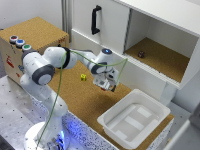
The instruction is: Place the pink block on the table
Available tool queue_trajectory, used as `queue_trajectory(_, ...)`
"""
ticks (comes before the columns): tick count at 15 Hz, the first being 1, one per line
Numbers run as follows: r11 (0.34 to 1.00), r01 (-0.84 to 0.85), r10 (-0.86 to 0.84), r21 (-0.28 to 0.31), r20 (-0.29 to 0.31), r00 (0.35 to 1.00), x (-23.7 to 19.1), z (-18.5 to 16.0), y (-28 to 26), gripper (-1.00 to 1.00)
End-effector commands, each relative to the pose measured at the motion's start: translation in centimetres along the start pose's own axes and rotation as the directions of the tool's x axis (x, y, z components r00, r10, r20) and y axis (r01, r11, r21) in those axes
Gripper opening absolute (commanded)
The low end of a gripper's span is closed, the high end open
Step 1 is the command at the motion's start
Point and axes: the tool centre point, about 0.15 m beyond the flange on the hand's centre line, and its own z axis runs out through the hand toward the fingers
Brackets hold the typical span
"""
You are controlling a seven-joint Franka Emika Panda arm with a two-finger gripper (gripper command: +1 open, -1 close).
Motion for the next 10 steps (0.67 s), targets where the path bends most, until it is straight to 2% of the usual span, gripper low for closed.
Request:
queue_trajectory(1, 0.996, -0.089, 0.087, 0.014, 0.078, 0.993, 7.6, 4.1, 3.7, -1.00)
queue_trajectory(3, 0.994, -0.107, 0.106, 0.006, 0.080, 0.991, 8.9, 3.8, 3.5, -1.00)
queue_trajectory(4, 0.996, -0.092, 0.092, -0.006, 0.090, 0.992, 9.0, 3.6, 3.0, 1.00)
queue_trajectory(7, 0.996, -0.092, 0.093, -0.018, 0.123, 0.988, 7.3, 3.0, 2.0, 1.00)
queue_trajectory(10, 0.994, -0.112, 0.112, -0.002, 0.107, 0.988, 4.1, 0.6, 0.2, 1.00)
